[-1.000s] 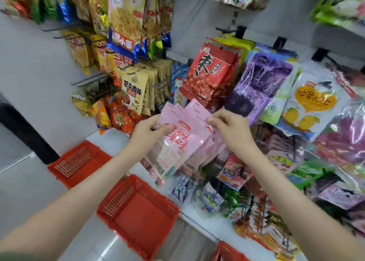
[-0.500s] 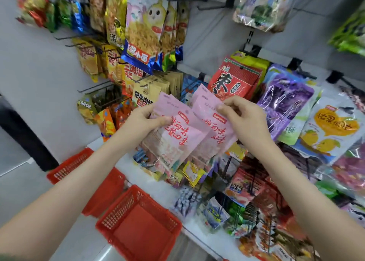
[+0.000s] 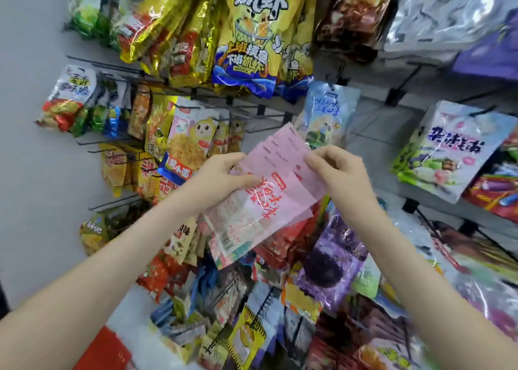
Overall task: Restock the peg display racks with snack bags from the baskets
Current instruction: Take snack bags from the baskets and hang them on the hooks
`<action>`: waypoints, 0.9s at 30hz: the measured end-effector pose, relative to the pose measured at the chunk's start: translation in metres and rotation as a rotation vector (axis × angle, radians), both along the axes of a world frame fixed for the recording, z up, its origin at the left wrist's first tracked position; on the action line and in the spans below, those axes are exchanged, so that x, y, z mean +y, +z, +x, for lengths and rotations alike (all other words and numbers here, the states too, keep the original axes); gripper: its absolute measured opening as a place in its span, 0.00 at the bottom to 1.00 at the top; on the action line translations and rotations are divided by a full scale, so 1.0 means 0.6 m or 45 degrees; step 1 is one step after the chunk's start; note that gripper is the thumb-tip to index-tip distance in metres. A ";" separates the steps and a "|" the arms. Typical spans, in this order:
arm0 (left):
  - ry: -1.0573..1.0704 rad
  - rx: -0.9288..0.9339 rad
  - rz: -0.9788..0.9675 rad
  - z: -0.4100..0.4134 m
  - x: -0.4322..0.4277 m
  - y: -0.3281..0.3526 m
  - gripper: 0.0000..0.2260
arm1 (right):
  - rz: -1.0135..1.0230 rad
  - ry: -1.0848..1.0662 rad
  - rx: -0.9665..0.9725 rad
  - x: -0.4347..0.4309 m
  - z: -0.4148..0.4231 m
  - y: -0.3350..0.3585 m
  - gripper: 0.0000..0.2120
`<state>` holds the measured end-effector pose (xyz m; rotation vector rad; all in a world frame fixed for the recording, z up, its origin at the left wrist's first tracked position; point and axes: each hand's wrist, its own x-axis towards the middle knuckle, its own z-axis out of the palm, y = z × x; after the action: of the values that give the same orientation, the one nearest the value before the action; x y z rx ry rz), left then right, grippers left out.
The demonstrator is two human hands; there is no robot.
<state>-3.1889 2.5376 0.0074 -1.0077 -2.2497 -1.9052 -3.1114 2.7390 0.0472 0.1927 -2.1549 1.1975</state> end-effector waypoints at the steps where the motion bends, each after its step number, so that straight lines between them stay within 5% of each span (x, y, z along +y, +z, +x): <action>1: 0.018 0.032 0.004 -0.005 0.004 0.016 0.13 | -0.039 -0.026 0.042 0.016 0.004 0.012 0.08; 9: -0.033 -0.024 0.454 -0.024 0.059 0.100 0.08 | 0.240 -0.431 0.225 0.141 0.043 0.099 0.05; 21: 0.051 0.123 0.498 -0.030 0.138 0.175 0.07 | -0.571 0.097 -0.182 0.213 0.047 0.176 0.13; 24: 0.097 0.094 0.568 -0.040 0.142 0.174 0.07 | -0.358 0.126 -0.127 0.221 0.040 0.185 0.11; 27: 0.144 0.046 0.612 -0.056 0.136 0.167 0.12 | 0.195 -0.217 0.115 0.230 0.019 0.187 0.09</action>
<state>-3.2225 2.6193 0.1076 -0.8131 -1.6566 -2.1947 -3.0999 2.8771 0.1592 0.1235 -2.1371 0.9121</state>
